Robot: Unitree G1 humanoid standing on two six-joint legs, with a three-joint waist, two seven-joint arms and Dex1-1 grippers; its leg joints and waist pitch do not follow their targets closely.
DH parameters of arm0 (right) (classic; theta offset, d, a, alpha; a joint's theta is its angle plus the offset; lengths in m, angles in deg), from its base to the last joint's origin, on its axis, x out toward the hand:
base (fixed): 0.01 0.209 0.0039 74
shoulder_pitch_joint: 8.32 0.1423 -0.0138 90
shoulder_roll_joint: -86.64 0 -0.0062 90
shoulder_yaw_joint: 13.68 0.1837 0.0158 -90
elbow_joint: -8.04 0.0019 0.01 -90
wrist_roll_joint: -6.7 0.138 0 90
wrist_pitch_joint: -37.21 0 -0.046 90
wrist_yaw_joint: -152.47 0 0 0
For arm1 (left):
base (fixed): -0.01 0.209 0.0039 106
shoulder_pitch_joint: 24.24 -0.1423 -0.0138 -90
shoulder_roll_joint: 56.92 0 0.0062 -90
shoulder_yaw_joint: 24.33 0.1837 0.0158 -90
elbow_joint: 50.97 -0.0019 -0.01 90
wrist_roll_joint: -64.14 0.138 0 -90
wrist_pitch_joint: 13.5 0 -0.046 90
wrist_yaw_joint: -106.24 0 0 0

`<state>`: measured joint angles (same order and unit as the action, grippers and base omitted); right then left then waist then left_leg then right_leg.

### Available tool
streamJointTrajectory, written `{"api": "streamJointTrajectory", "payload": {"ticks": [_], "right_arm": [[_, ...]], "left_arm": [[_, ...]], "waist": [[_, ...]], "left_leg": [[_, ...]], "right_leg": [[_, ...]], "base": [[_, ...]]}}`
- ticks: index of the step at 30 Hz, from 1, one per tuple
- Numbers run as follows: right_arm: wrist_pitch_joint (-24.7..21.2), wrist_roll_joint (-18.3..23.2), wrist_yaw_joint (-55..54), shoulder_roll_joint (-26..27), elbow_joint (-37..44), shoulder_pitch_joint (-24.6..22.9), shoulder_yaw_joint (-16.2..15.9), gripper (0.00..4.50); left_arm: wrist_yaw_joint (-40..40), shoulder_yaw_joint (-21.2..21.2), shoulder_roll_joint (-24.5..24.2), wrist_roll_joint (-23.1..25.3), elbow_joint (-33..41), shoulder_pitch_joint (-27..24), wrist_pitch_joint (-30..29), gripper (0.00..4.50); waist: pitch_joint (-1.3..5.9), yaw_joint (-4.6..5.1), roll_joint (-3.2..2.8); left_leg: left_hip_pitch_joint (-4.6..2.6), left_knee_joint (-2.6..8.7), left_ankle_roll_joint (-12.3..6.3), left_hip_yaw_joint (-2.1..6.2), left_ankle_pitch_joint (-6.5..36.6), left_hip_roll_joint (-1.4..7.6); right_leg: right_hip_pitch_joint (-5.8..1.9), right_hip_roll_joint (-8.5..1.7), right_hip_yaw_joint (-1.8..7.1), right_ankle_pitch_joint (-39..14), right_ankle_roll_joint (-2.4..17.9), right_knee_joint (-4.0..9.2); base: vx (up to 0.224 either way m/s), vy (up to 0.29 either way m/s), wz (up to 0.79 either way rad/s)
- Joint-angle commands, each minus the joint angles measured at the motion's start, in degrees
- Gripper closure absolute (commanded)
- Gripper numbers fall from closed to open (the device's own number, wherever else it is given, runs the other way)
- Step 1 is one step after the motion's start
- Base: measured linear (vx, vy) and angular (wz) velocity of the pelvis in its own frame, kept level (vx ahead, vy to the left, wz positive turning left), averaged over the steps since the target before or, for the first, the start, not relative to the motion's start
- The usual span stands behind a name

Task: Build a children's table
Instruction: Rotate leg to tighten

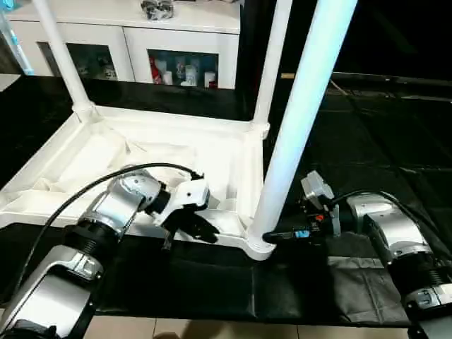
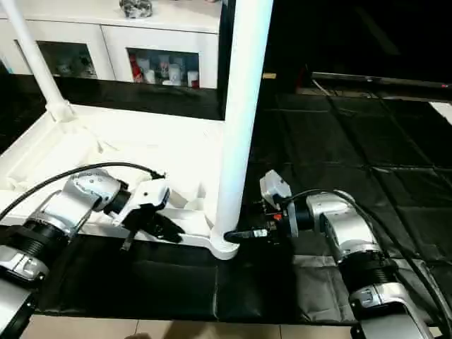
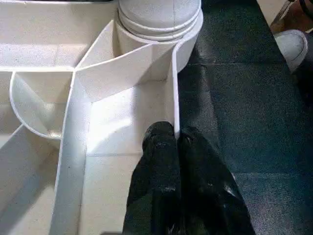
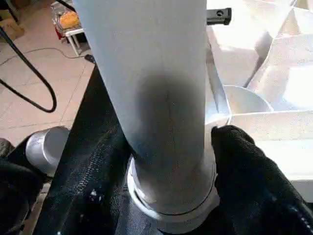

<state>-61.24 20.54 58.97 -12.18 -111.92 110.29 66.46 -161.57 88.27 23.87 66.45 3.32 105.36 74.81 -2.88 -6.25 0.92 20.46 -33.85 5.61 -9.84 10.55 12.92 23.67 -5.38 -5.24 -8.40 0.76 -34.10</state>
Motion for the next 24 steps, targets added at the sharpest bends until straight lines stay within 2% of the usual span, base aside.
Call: {"api": "streamJointTrajectory", "payload": {"ticks": [1, 2, 9, 11, 13, 14, 15, 16, 17, 18, 19, 20, 21, 22, 24], "right_arm": [[0.07, 0.63, -0.11, -0.01, -0.45, 0.55, -0.04, 2.12], [0.21, 0.69, 0.1, -0.03, -0.62, 0.56, -0.05, 2.36], [-1.66, 1.95, 0.65, 0.54, 1.01, -0.5, 0.37, 2.54], [-2.71, 2.52, -0.92, 1.27, 2.23, -1.72, 0.78, 2.55], [-3.47, 2.48, -2.89, 1.94, 2.84, -2.43, 1.05, 2.55], [-3.88, 0.85, -8.91, 3.54, 2.42, -2.97, 1.59, 2.55], [-3.96, -0.62, -13.92, 4.88, 1.58, -2.86, 2.09, 2.55], [-3.96, -0.62, -13.92, 4.88, 1.58, -2.86, 2.09, 2.56], [-3.96, -1.57, -17.12, 5.72, 0.97, -2.71, 2.41, 2.56], [-4.39, -2.54, -22.41, 7.61, 0.55, -2.54, 3.19, 2.56], [-5.44, -3.72, -30.45, 11.02, 0.32, -2.18, 4.38, 2.56], [-6.84, -4.01, -34.08, 12.73, 0.27, -1.77, 4.95, 2.57], [-7.8, -4.13, -35.96, 13.66, 0.27, -1.5, 5.26, 2.57], [-8.49, -4.74, -39.38, 15.18, -0.12, -0.9, 5.62, 2.57], [-10.24, -5.29, -46.51, 18.61, -1.08, 0.46, 6.83, 2.57]], "left_arm": [[-3.69, 1.9, 0.84, -1.04, 2.31, 0.31, 1.55, 4.5], [-3.66, 1.95, 0.8, -1.03, 2.32, 0.3, 1.58, 4.5], [-0.95, 1.24, 1.39, -0.37, 0.89, 0.28, -0.09, 4.5], [1.83, 0.38, 2.47, -0.29, 0.11, 0.35, -2.16, 4.5], [4.31, -0.27, 3.33, -0.11, -0.4, 0.48, -3.34, 4.5], [9.79, -1.74, 5.28, 0.17, -1.52, 0.94, -5.57, 4.5], [12.5, -2.33, 6.34, 0.37, -1.87, 1.16, -7.08, 4.5], [12.5, -2.33, 6.34, 0.37, -1.87, 1.16, -7.08, 4.5], [14.0, -2.64, 6.95, 0.49, -2.02, 1.29, -8.0, 4.5], [16.98, -3.32, 8.47, 0.53, -2.45, 1.62, -9.87, 4.5], [22.44, -4.73, 11.6, 0.33, -3.6, 2.4, -13.47, 4.5], [25.05, -5.26, 13.11, 0.37, -4.38, 2.9, -14.55, 4.5], [26.43, -5.52, 13.91, 0.43, -4.83, 3.19, -15.01, 4.5], [28.89, -6.04, 15.16, 0.48, -5.63, 3.65, -15.79, 4.5], [34.86, -7.68, 17.87, 0.32, -7.55, 4.8, -17.32, 4.5]], "waist": [[3.99, 0.36, 0.23], [3.98, 0.34, 0.22], [3.89, 0.31, 0.18], [3.89, 0.14, 0.09], [3.86, 0.17, 0.16], [3.71, 0.16, 0.17], [3.54, 0.37, 0.22], [3.48, 0.52, 0.23], [3.33, 0.87, 0.36], [3.27, 1.18, 0.38], [3.04, 1.81, 0.09], [3.15, 2.4, 0.19], [3.13, 2.77, 0.31], [3.11, 3.07, -0.04], [3.37, 3.86, -0.25]], "left_leg": [[-0.27, 3.96, -2.66, -0.68, 11.91, 0.5], [-0.28, 3.98, -2.6, -0.68, 11.91, 0.49], [-0.34, 4.02, -2.24, -0.68, 12.46, 0.47], [-0.54, 3.99, -2.21, -0.73, 12.73, 0.5], [-0.42, 4.01, -2.15, -0.74, 12.61, 0.43], [-0.55, 4.07, -1.86, -0.77, 13.28, 0.42], [-0.59, 4.15, -1.27, -0.63, 14.52, 0.25], [-0.55, 4.25, -0.77, -0.49, 15.07, 0.29], [-0.6, 4.38, -0.23, -0.3, 16.47, 0.05], [-0.88, 4.32, -0.22, -0.22, 17.7, -0.11], [-0.8, 4.27, 0.39, -0.16, 18.02, -0.28], [-0.77, 4.22, 0.85, 0.17, 18.78, -0.42], [-0.52, 4.25, 0.79, 0.28, 18.85, -0.55], [-0.38, 4.23, 0.74, 0.35, 19.03, -0.72], [-0.55, 4.14, -0.03, 0.44, 19.47, -0.78]], "right_leg": [[-3.26, -2.46, 2.36, -16.23, 12.49, 3.48], [-3.25, -2.48, 2.38, -16.46, 12.41, 3.53], [-3.19, -2.46, 2.39, -17.92, 11.86, 3.7], [-3.05, -2.49, 2.41, -18.16, 11.84, 3.83], [-3.12, -2.41, 2.42, -18.1, 11.81, 3.78], [-2.96, -2.4, 2.42, -19.49, 11.34, 4.01], [-2.92, -2.45, 2.29, -22.23, 10.61, 4.3], [-2.92, -2.55, 2.29, -23.53, 10.08, 4.35], [-3.0, -2.61, 2.05, -27.56, 8.35, 4.9], [-2.75, -2.72, 1.91, -30.88, 6.99, 5.45], [-2.53, -2.61, 1.77, -32.72, 6.32, 5.63], [-2.73, -2.75, 1.31, -35.45, 4.98, 6.07], [-2.9, -2.68, 1.11, -36.16, 4.35, 6.22], [-2.92, -2.58, 0.92, -36.68, 3.85, 6.4], [-2.93, -2.57, 0.57, -35.99, 3.48, 6.94]], "base": [[0.0, 0.0, 0.0], [0.0, 0.0, 0.0], [0.0, 0.0, 0.0], [0.0, 0.0, 0.0], [0.0, 0.0, 0.0], [0.0, 0.0, 0.0], [0.0, 0.0, 0.0], [0.0, 0.0, 0.0], [0.0, 0.0, 0.0], [0.0, 0.0, 0.0], [0.0, 0.0, 0.0], [0.0, 0.0, 0.0], [0.0, 0.0, 0.0], [0.0, 0.0, 0.0], [0.0, 0.0, 0.0]]}}
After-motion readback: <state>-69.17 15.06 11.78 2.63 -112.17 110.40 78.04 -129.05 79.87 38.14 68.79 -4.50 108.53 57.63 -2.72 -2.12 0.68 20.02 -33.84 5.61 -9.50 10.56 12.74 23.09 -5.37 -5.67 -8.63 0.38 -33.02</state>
